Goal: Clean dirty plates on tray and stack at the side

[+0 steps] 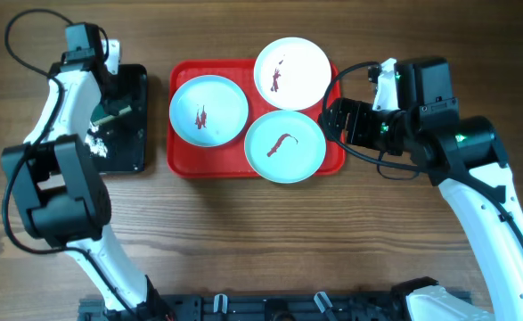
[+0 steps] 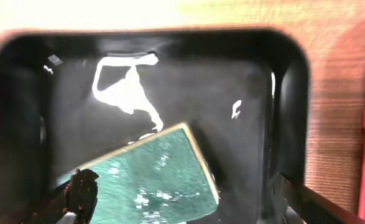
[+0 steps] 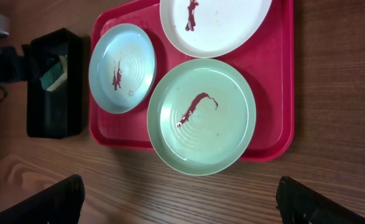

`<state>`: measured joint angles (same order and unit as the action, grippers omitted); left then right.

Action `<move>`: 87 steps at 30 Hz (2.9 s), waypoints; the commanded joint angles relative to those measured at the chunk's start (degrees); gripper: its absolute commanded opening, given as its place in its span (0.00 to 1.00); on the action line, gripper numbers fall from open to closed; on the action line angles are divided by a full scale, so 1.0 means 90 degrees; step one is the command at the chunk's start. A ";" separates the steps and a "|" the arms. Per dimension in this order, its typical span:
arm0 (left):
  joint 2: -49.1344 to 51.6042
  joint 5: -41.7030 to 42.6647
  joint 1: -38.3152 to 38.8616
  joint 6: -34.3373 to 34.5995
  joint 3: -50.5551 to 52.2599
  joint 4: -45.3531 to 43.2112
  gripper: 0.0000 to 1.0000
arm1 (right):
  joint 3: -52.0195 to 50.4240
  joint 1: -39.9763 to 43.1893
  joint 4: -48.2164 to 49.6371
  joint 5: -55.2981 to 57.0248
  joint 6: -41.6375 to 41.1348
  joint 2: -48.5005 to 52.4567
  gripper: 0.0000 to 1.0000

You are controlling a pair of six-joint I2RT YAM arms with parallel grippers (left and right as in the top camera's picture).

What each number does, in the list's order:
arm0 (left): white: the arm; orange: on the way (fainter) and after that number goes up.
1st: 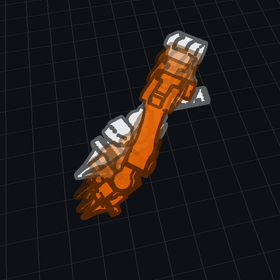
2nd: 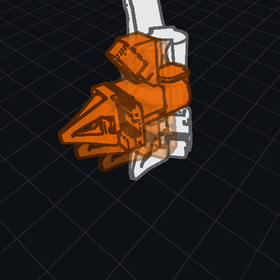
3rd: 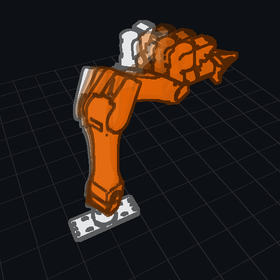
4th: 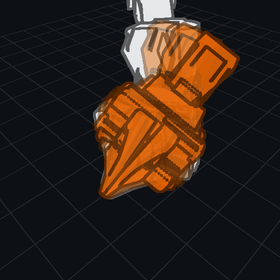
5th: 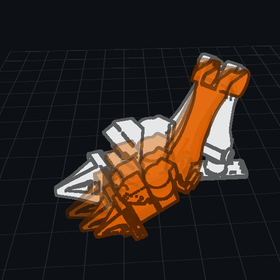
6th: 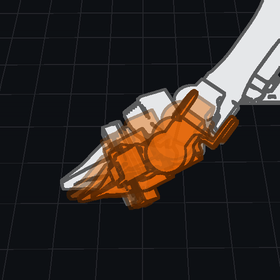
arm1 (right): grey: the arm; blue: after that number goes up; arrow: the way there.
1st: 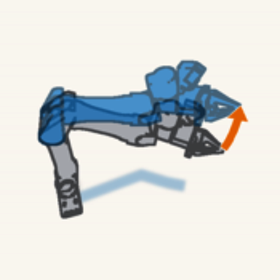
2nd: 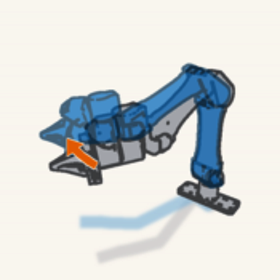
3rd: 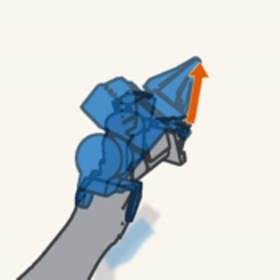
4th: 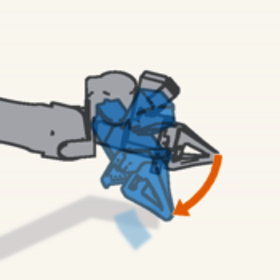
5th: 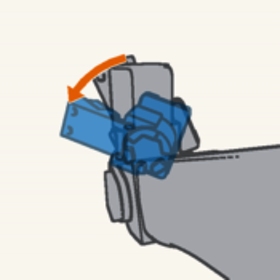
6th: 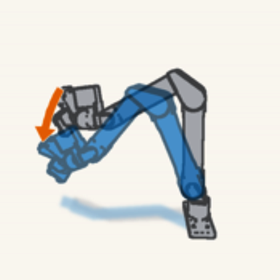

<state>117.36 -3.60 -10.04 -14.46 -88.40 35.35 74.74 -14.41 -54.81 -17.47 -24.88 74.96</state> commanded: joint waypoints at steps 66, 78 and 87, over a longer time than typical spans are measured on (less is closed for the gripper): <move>-0.0143 0.1372 -0.0750 -0.1377 -0.0180 0.1188 0.85 | 0.0117 0.0027 -0.0158 0.0134 -0.0068 0.0056 1.00; 0.0430 0.1345 -0.0804 -0.1520 -0.0180 0.1001 0.82 | 0.0117 0.0027 -0.0226 0.0134 -0.0068 0.0056 1.00; 0.0532 0.1345 -0.0804 -0.1520 -0.0180 0.0979 0.73 | 0.0117 0.0027 -0.0223 0.0136 -0.0066 0.0056 1.00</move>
<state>121.21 7.44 -16.91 -27.03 -89.12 44.53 74.72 -14.41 -56.64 -17.47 -24.88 74.96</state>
